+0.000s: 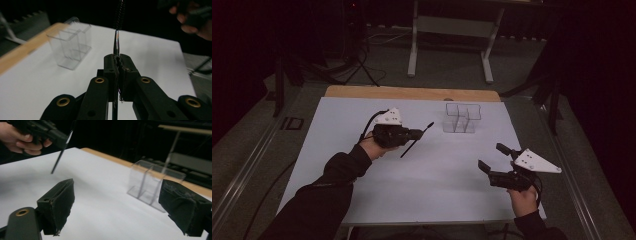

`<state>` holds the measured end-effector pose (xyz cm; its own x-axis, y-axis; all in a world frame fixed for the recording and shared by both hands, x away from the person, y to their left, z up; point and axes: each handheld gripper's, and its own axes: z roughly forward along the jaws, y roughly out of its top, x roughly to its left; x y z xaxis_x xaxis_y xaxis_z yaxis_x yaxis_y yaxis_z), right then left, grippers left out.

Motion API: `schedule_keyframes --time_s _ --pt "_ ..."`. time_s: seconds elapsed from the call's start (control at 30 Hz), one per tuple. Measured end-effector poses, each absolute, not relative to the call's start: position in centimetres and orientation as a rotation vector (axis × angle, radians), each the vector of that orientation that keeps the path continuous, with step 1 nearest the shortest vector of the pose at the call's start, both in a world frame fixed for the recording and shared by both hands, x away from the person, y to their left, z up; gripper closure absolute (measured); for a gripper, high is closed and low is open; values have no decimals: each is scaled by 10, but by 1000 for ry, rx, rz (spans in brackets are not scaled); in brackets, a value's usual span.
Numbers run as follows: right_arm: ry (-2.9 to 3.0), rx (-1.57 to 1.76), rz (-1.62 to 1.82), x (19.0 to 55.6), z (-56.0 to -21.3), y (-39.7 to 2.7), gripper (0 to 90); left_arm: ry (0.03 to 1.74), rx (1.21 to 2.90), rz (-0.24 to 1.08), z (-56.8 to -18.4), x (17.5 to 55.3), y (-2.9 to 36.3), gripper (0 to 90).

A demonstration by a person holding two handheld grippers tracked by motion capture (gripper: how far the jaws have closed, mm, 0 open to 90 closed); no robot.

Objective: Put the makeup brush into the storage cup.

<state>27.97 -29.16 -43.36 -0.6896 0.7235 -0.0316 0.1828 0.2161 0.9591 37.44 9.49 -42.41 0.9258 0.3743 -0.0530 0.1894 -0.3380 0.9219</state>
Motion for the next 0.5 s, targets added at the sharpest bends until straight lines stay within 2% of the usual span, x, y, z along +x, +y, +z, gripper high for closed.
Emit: schedule_keyframes --time_s 0.43,0.5 --pt "2115 786 1615 292 -423 -257 100 445 1780 185 -427 368 89 861" --pt "2133 773 1643 293 -423 -251 132 442 1762 174 -428 366 87 861"
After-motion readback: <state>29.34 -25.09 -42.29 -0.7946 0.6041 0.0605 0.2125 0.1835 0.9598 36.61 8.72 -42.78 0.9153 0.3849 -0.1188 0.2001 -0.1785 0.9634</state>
